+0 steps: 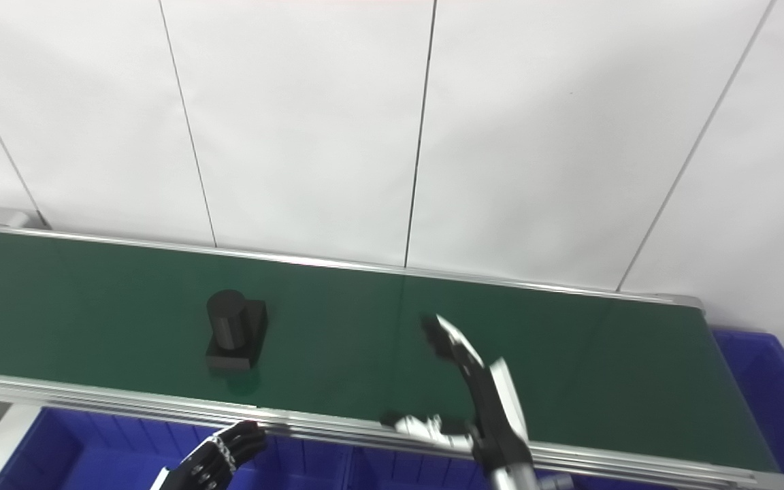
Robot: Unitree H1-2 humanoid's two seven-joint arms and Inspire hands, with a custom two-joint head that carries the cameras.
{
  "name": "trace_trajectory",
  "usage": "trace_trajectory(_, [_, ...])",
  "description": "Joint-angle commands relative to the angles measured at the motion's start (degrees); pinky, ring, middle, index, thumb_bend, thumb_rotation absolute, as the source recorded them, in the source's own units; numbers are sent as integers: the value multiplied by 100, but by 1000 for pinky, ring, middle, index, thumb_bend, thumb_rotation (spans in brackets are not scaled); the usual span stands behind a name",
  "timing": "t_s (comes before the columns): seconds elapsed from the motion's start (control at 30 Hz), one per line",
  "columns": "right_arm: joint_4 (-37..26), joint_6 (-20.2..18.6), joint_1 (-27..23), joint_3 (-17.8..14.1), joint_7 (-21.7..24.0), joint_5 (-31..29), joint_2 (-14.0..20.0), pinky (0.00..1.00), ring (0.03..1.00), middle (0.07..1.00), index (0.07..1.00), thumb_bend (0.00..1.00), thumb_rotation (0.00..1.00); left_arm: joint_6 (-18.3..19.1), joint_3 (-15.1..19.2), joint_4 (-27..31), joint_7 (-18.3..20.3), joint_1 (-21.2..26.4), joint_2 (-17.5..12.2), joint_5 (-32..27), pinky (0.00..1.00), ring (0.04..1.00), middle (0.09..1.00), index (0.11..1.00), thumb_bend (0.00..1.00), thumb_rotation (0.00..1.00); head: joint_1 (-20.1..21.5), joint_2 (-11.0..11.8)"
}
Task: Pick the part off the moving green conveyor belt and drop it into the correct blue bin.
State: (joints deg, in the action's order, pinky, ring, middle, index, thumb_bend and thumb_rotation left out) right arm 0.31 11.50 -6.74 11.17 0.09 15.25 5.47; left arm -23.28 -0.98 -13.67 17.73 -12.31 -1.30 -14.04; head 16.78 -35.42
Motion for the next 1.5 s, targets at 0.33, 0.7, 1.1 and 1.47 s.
trace_trajectory(0.33, [793, -321, -1405, 222, 356, 165, -299, 777, 858, 885, 937, 791, 208, 57, 97, 306, -60, 83, -70, -51, 897, 794, 781, 768, 536, 0, -525, -83])
trace_trajectory(0.7, [2521, -87, -2443, 566, 671, 167, -649, 846, 941, 973, 1000, 921, 286, 95, 51, 436, -192, -25, -24, 128, 869, 771, 764, 758, 582, 0, -1038, -135])
trace_trajectory(1.1, [4195, 18, -3217, 868, 322, 629, -930, 943, 992, 1000, 1000, 961, 374, 125, 6, 607, -306, -87, -2, 207, 862, 762, 755, 748, 576, 0, -1216, -239])
trace_trajectory(1.47, [4570, 2, -3351, 1050, 90, 972, -962, 1000, 1000, 1000, 1000, 965, 374, 150, -104, 587, -318, -175, 39, 132, 857, 761, 768, 752, 580, 0, -1390, -282])
